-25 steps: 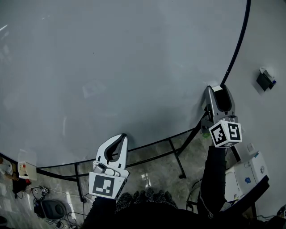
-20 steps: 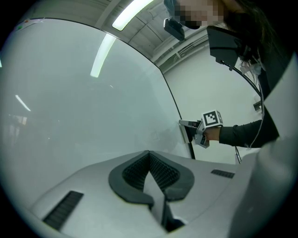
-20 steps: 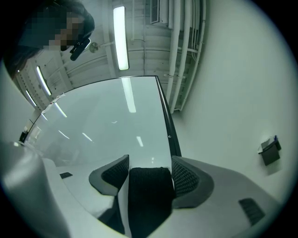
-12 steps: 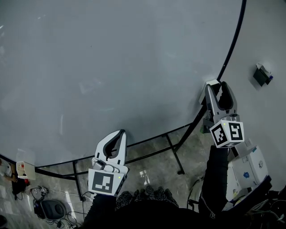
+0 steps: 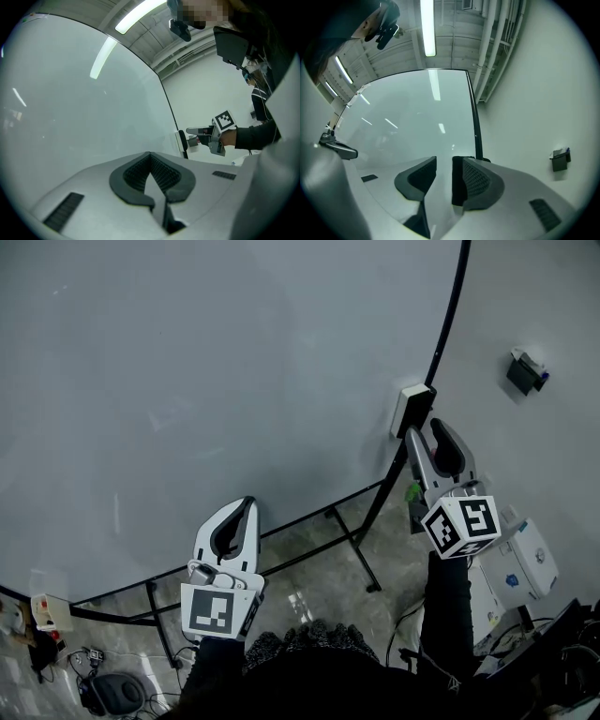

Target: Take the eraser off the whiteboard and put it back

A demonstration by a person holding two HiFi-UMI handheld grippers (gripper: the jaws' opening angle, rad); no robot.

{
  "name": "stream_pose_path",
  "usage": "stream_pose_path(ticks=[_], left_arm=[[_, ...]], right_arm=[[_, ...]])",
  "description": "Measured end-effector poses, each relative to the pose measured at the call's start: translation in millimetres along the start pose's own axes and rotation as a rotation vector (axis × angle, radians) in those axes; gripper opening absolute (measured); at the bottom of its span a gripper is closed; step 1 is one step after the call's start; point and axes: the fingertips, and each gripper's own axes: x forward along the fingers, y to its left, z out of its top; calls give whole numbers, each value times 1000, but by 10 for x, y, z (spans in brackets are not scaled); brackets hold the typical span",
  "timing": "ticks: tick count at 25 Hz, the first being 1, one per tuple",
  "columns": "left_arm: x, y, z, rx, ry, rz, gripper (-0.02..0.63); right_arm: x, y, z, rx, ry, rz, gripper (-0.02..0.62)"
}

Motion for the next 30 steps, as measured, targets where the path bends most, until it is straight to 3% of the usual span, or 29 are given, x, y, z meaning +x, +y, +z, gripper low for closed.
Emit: stream_pose_path(ticks=[5,12,30], left_arm=[[119,-74,1,-12,-13,-27,6],[307,-163,-15,2,-9,-73,6],[407,-254,97,-21,-61,-138,6]], right_arm=[[-97,18,18,-39,35,-34,87],[-177,72,2,-61,61,-81,12],[-429,240,25,-35,75,-135,10]])
